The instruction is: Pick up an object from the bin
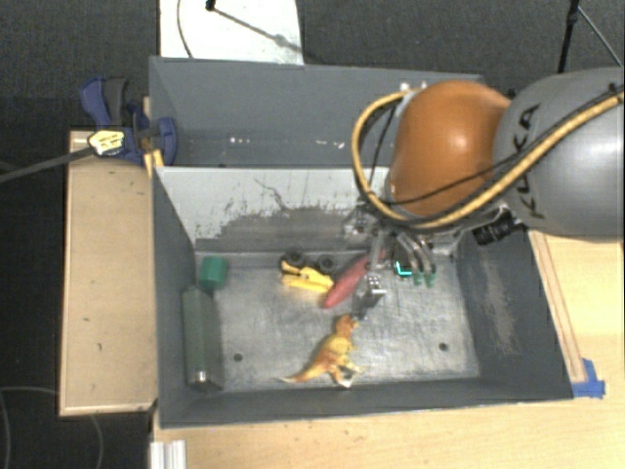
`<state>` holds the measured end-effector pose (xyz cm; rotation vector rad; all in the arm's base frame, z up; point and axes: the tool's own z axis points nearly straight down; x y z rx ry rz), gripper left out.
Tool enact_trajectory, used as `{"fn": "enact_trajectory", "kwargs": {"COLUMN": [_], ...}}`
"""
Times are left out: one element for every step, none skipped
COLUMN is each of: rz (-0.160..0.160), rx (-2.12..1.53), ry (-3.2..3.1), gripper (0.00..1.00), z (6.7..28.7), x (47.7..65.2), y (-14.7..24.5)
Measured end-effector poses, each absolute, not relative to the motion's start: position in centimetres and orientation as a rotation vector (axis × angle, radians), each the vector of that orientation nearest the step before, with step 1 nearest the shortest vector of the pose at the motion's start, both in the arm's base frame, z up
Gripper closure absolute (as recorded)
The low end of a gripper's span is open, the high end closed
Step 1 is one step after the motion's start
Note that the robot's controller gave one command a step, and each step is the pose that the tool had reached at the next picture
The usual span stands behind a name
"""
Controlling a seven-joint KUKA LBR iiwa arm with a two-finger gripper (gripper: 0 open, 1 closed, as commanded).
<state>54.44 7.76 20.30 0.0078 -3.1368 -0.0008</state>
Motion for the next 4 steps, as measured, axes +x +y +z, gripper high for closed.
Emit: {"fn": "enact_trajectory", "kwargs": {"rz": [-0.002, -0.004, -0.001, -0.002], "rx": [0.004, -0.117, -0.194, -0.11], "ry": [-3.145, -3.147, -3.134, -3.146], "gripper": [0.0, 0.0, 0.0, 0.0], "z": [20.7, 13.2, 11.5, 13.3], "x": [54.6, 56.9, 57.9, 58.9], "y": [7.7, 9.9, 10.0, 10.9]}}
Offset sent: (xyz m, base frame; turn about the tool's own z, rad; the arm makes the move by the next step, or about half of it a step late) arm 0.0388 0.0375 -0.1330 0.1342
